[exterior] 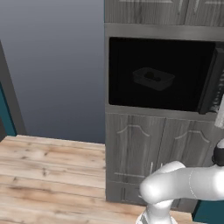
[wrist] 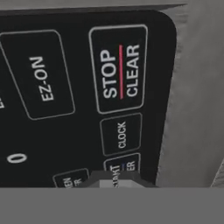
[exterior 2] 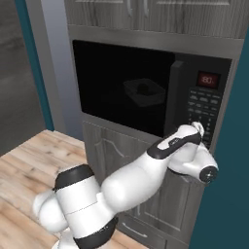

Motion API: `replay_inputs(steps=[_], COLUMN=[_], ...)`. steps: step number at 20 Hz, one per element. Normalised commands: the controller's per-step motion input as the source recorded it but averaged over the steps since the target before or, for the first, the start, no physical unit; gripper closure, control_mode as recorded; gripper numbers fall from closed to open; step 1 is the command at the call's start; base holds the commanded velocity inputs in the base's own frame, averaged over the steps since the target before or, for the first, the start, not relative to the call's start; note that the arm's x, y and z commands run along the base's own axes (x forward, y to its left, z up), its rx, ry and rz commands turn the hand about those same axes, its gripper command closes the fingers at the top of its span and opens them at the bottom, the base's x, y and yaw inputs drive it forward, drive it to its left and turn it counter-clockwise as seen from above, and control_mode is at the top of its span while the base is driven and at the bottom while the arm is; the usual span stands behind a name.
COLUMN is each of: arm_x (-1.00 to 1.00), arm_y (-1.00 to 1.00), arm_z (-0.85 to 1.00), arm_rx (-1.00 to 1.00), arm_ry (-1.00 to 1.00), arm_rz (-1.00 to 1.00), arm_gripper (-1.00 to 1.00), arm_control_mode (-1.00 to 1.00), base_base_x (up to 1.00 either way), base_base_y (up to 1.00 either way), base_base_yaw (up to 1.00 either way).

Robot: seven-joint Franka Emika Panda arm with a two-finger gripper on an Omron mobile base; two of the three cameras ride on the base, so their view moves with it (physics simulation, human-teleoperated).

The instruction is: Place the tupperware containing the fish and squash meal in the microwave. Close the microwave door and press the start button to reheat the meal.

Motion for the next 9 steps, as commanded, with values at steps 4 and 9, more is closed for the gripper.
replay_inputs(steps=[4, 9], arm_x=[0.51, -0.17], arm_y=[-0.14, -0.02], arm_z=[-0.23, -0.13], arm_rx=[0.0, -0.09], arm_ry=[0.0, -0.08], arm_rz=[-0.08, -0.19], arm_gripper=[1.0, 1.0], arm_control_mode=[-1.0, -1.0], base_base_x=[0.0, 0.0], base_base_y=[0.0, 0.0], base_base_yaw=[0.0, 0.0])
